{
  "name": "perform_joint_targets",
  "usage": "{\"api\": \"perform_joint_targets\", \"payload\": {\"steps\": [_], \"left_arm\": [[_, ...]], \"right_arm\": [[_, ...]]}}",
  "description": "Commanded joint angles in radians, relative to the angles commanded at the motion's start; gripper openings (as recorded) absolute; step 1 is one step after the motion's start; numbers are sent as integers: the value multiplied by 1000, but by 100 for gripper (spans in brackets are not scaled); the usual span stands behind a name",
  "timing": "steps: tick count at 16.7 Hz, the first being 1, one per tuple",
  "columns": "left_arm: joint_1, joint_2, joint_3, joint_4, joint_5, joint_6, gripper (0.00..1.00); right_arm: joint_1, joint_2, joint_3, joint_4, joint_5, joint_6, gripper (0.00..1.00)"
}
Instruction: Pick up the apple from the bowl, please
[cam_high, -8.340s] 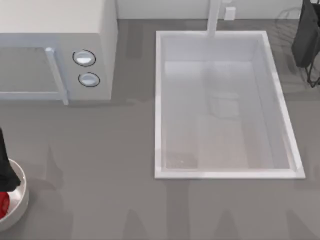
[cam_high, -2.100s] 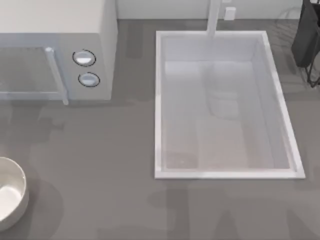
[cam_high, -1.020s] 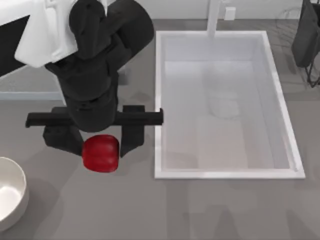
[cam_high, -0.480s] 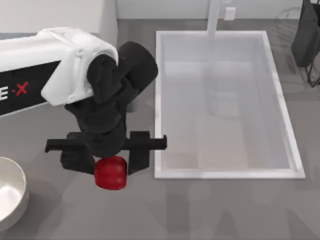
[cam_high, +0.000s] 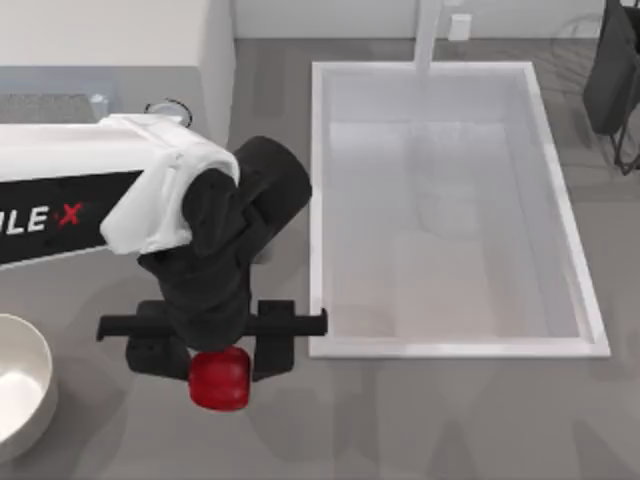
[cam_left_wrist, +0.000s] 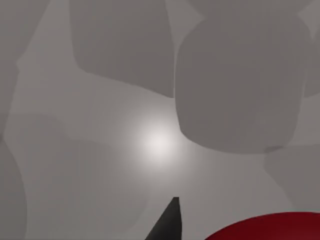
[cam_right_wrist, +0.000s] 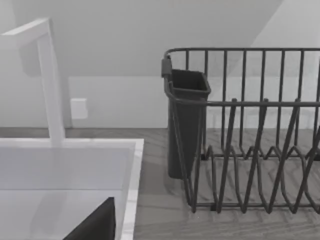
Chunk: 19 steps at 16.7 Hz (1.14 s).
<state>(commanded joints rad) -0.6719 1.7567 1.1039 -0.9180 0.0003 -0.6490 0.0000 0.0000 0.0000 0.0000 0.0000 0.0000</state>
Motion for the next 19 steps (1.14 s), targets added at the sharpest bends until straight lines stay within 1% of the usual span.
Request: {"api": "perform_joint_targets", "payload": {"steps": [13,14,19], "left_arm": [[0,0,0,0,0,0,98],[0,0,0,0,0,0,100],[0,0,0,0,0,0,100]], "right_arm": [[0,0,0,0,0,0,100],[0,0,0,0,0,0,100],[0,0,0,0,0,0,100]]}}
